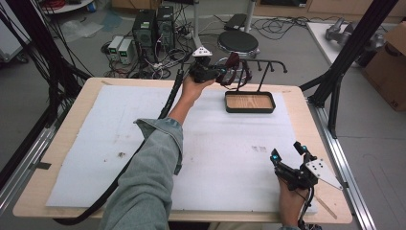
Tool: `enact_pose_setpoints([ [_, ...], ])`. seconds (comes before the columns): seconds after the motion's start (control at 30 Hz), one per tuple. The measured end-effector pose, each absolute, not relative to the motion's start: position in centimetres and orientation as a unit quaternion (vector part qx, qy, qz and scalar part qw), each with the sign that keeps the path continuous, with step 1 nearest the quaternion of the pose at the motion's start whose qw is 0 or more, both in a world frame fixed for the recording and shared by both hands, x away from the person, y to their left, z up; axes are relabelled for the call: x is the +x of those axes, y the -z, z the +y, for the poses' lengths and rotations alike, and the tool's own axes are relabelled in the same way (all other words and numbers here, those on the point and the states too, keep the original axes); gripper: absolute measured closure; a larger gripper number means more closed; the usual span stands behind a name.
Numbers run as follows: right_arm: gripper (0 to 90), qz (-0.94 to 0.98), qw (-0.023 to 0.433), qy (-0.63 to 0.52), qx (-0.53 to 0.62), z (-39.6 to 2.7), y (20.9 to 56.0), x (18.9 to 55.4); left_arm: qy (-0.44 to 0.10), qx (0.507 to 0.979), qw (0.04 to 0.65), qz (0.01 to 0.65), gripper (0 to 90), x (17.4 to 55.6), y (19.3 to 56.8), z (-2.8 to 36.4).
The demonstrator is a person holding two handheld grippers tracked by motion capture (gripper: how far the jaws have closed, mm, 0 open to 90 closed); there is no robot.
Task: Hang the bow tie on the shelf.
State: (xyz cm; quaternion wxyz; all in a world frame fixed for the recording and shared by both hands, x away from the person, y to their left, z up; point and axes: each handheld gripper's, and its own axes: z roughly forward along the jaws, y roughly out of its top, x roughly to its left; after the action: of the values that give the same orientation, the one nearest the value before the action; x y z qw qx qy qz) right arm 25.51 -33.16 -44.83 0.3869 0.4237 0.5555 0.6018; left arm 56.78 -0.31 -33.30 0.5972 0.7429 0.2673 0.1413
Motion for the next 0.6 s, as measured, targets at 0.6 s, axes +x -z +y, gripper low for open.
enact_pose_setpoints([
  [0.6,11.0,0.556,0.384,-0.603,0.424,-33.2,44.8,25.5,-0.145,0.729,0.616,0.261,73.7,56.3,33.9,-0.2],
])
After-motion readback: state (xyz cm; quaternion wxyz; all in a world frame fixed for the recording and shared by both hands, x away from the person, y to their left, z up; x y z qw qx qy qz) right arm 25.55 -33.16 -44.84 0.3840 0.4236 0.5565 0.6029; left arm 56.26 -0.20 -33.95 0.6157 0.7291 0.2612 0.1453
